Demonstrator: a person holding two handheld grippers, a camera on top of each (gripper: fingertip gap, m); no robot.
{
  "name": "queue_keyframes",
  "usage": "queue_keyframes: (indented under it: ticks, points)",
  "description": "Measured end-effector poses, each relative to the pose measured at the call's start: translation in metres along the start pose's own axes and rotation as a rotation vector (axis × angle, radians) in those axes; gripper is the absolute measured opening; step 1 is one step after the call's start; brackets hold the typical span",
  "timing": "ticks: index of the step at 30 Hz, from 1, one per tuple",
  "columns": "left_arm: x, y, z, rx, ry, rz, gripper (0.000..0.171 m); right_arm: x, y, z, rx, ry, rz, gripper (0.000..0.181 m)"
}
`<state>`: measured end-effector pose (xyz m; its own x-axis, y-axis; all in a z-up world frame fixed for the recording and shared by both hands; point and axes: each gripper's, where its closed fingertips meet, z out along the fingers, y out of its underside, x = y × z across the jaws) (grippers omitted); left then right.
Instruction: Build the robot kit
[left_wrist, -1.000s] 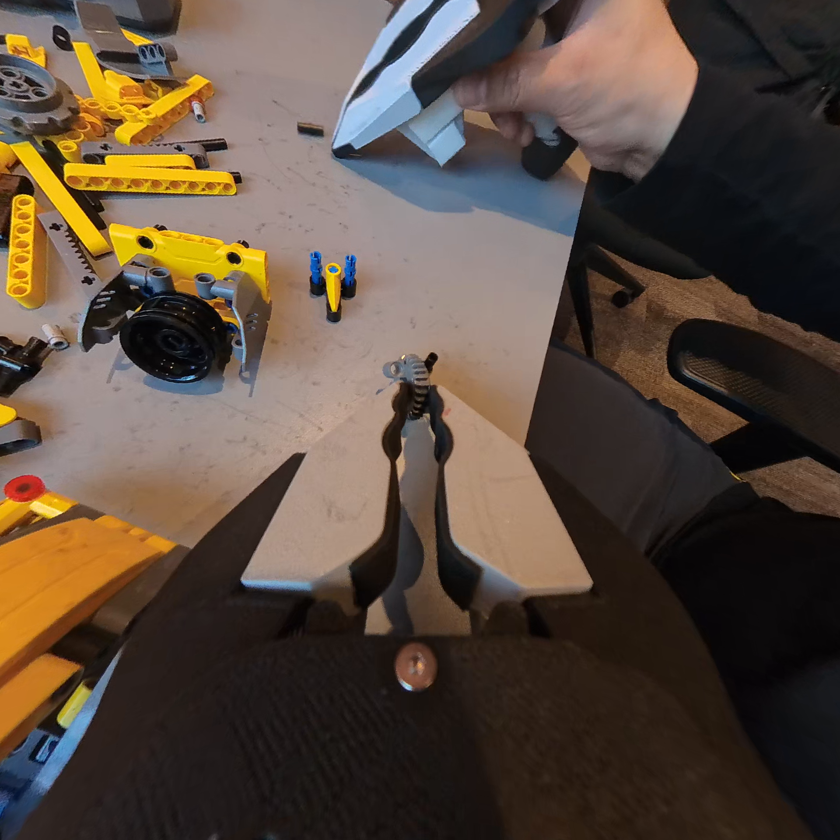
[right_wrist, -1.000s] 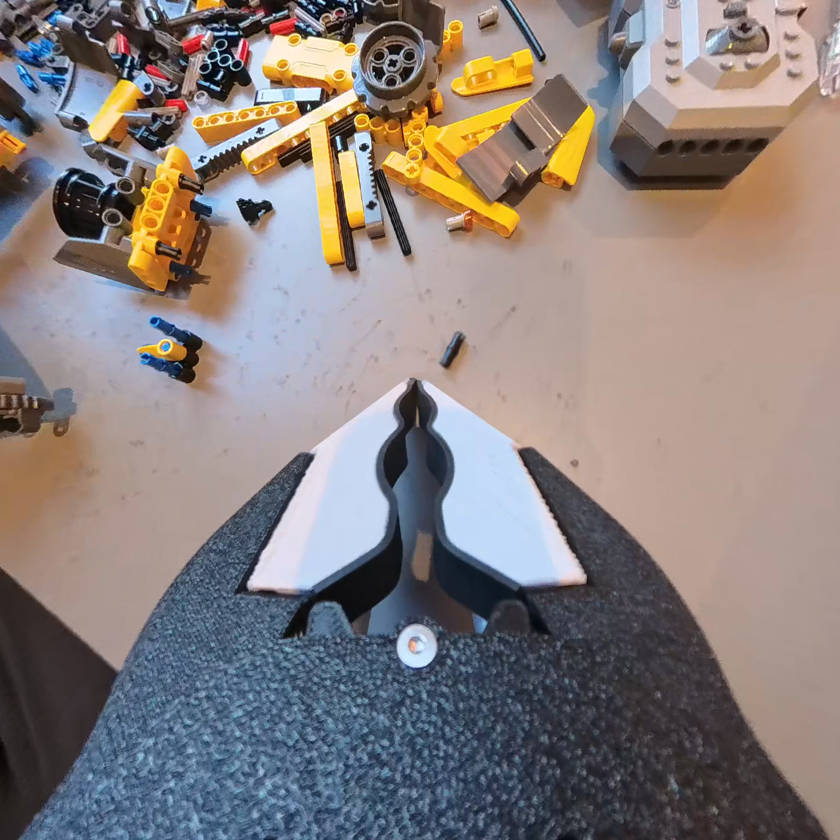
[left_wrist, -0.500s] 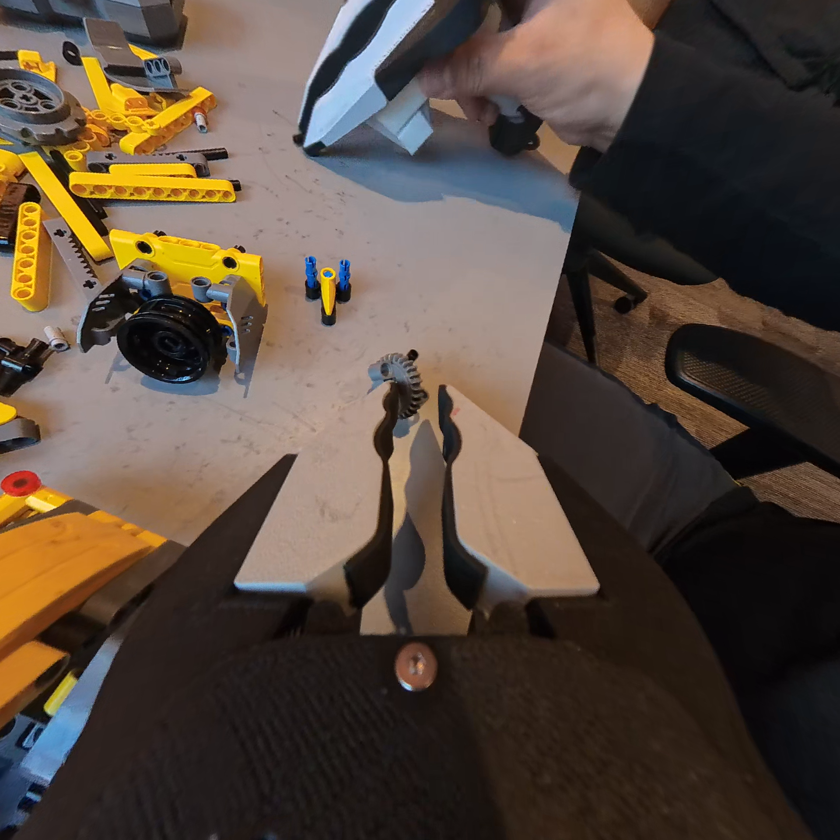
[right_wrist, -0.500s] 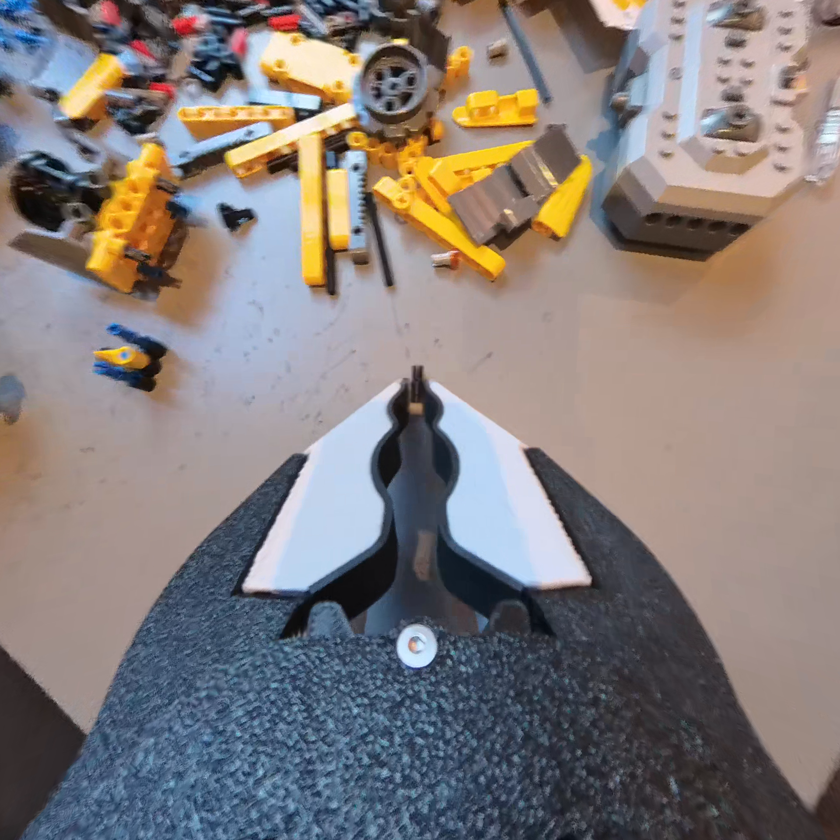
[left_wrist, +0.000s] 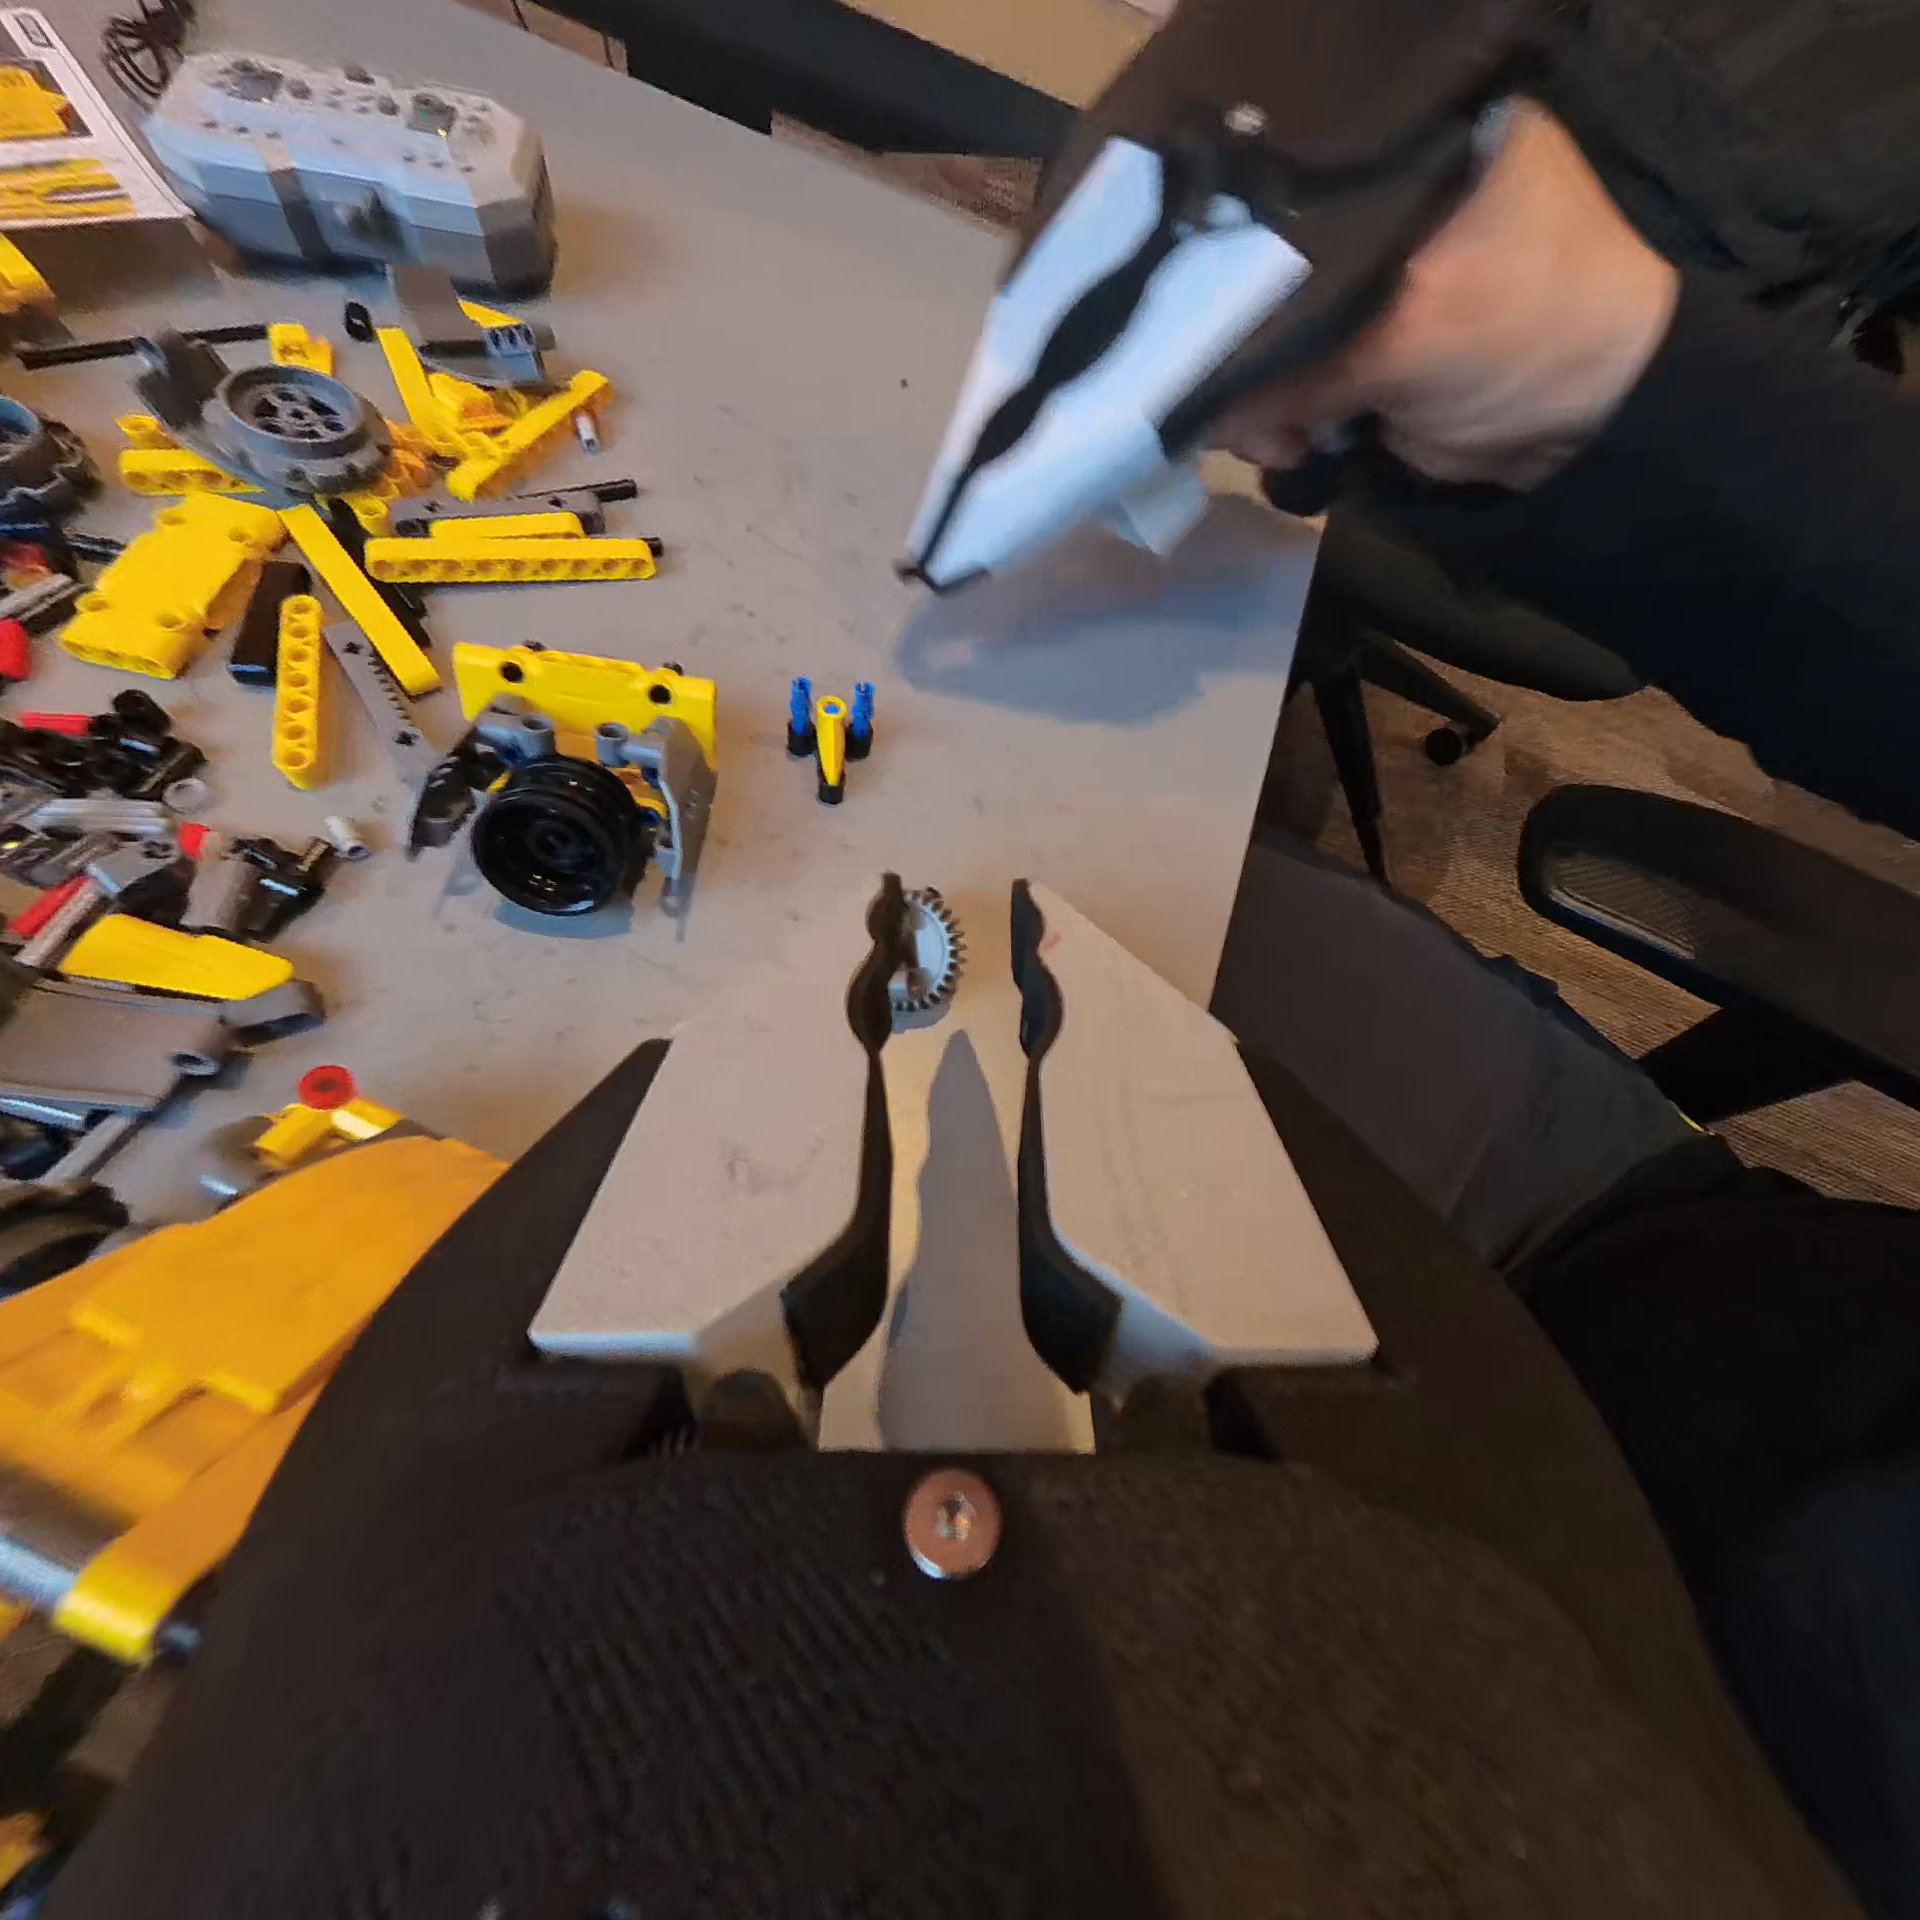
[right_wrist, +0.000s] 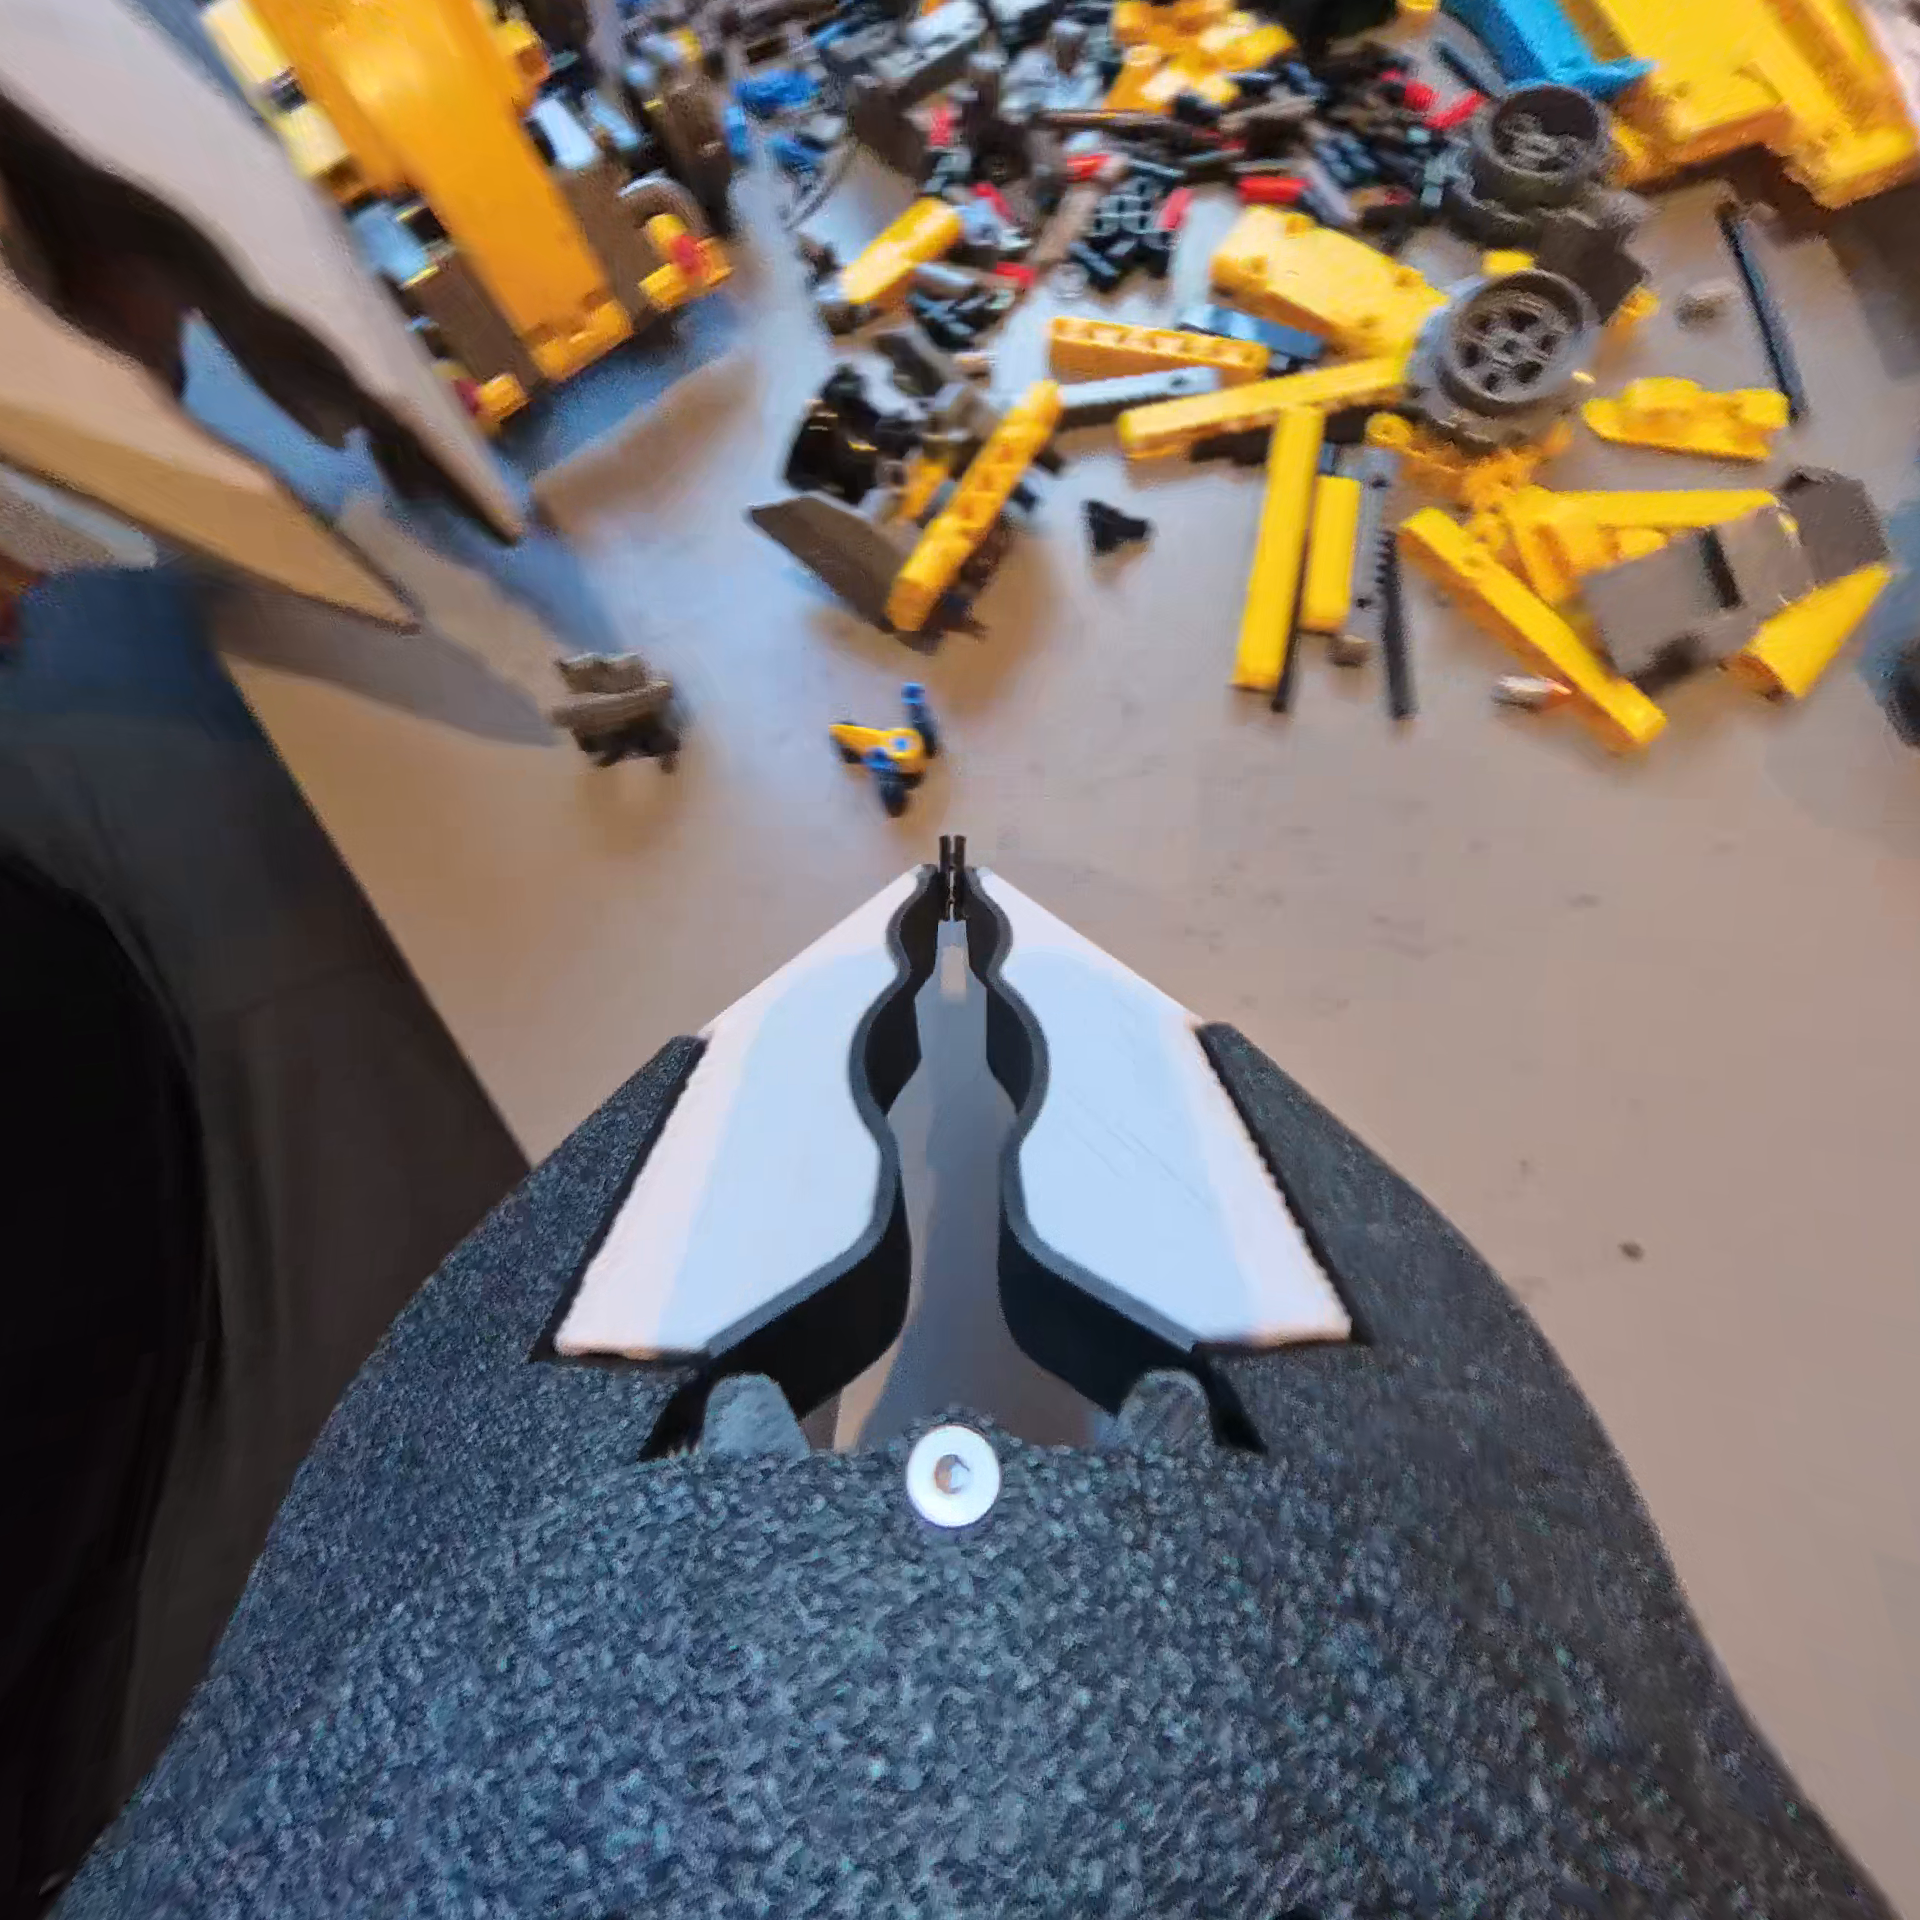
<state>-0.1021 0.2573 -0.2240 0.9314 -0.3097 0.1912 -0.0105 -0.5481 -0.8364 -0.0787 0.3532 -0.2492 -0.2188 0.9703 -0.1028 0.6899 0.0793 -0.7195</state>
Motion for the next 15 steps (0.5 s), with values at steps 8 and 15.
queue_keyframes:
  ticks: [8,15]
  points:
    - [0.027,-0.003,-0.008,-0.025,0.036,0.261,0.019,-0.100,-0.027,-0.004,-0.005,-0.194,-0.160,0.004]
    - [0.056,0.005,-0.015,-0.026,0.045,0.603,0.007,-0.130,-0.018,-0.005,-0.088,-0.258,-0.182,0.004]
